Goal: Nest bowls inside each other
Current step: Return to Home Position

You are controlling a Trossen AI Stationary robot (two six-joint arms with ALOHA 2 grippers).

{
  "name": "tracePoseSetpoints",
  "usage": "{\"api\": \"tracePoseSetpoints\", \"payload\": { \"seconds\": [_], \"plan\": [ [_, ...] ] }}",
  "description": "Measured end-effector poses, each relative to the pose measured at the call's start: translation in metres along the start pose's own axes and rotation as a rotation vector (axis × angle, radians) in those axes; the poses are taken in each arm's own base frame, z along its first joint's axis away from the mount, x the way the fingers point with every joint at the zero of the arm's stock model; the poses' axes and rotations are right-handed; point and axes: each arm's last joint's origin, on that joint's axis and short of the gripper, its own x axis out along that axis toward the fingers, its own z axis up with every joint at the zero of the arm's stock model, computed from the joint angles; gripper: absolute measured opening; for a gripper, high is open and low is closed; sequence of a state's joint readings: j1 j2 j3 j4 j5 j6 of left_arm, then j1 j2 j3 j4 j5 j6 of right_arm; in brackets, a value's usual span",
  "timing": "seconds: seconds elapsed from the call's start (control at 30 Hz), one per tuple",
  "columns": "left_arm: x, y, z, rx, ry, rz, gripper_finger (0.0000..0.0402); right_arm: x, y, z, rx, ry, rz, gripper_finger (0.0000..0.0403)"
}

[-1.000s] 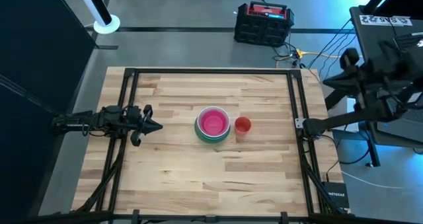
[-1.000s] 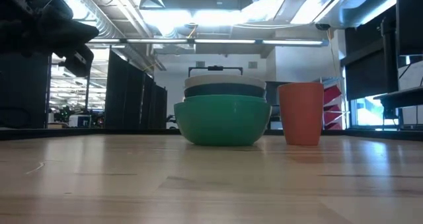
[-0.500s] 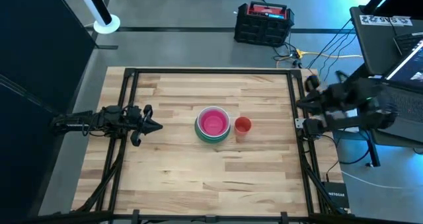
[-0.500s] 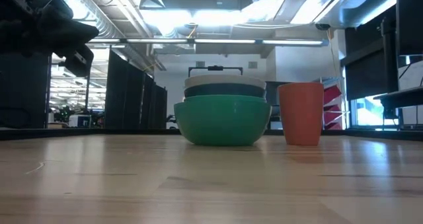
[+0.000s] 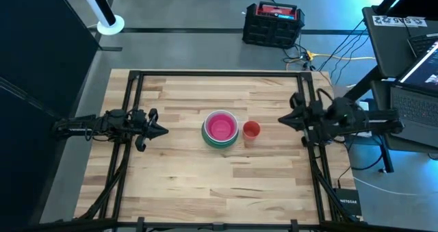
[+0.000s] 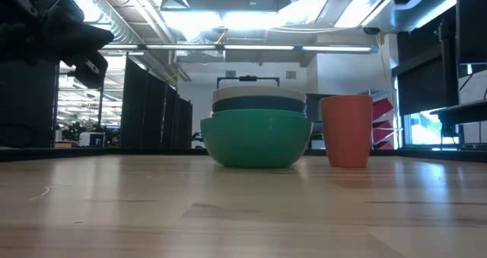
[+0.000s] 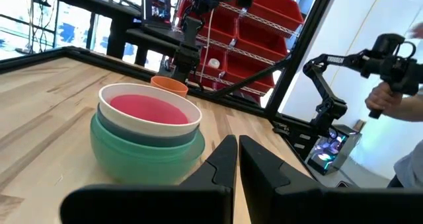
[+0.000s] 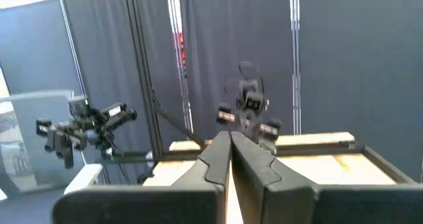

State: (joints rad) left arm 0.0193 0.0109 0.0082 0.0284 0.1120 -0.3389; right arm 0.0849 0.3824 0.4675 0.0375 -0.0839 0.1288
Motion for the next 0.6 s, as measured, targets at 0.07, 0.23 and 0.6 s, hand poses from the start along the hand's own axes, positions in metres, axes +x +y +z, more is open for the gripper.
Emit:
{"api": "tracePoseSetpoints", "payload": {
  "seconds": [0.07,0.23,0.6],
  "plan": [
    [0.000,0.000,0.000,0.000,0.000,0.000,0.0000,0.001,-0.001,-0.006,0.003,0.004,0.012,0.0001],
    [0.000,0.000,0.000,-0.002,0.000,0.000,0.0000,-0.001,-0.002,-0.020,0.005,-0.023,0.031,0.0001],
    [0.000,0.000,0.000,-0.002,-0.001,-0.001,0.0000,-0.022,-0.005,-0.060,0.045,-0.090,0.036,0.0001]
  ]
}}
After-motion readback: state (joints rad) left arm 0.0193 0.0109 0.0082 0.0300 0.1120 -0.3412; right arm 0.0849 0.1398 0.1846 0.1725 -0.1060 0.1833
